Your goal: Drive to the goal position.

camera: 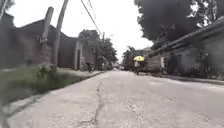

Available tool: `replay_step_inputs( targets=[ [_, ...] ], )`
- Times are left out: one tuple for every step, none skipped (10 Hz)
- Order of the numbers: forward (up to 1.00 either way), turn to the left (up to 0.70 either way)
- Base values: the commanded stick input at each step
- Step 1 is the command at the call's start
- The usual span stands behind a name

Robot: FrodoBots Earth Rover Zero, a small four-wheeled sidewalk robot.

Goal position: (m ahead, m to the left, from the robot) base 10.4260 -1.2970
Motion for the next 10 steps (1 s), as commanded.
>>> replay_step_inputs(
  targets=[
    [1.0, -0.02],
    [1.0, -0.21],
    [1.0, -0.18],
    [1.0, 0.0],
    [1.0, 0.0],
    [1.0, -0.3],
    [1.0, -0.05],
    [1.0, -0.02],
    [1.0, -0.17],
    [1.0, -0.27]
  ],
)
